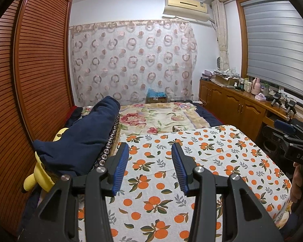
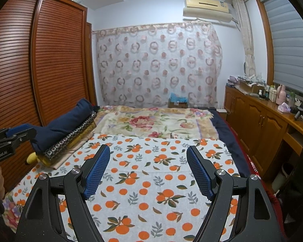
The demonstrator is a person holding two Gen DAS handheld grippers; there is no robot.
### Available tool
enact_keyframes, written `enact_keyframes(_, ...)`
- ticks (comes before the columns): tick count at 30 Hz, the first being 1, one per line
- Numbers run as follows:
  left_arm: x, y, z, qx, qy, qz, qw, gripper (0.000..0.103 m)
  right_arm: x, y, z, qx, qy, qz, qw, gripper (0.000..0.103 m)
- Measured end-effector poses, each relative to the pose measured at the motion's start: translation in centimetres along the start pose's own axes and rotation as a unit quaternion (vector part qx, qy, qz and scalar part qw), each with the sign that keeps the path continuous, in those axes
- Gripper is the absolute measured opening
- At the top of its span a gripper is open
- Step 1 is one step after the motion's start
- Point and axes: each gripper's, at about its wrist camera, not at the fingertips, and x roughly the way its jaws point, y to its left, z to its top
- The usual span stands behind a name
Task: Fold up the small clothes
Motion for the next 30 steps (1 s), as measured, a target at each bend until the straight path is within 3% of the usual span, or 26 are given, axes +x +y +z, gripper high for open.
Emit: enact_keyframes(30, -0.11, 0.1, -0.04, 0.001, -0.002, 0.001, 1.0, 0.045, 0.25, -0.2, -0.24, 0.0, -0.001, -0.001, 1.0, 0.08)
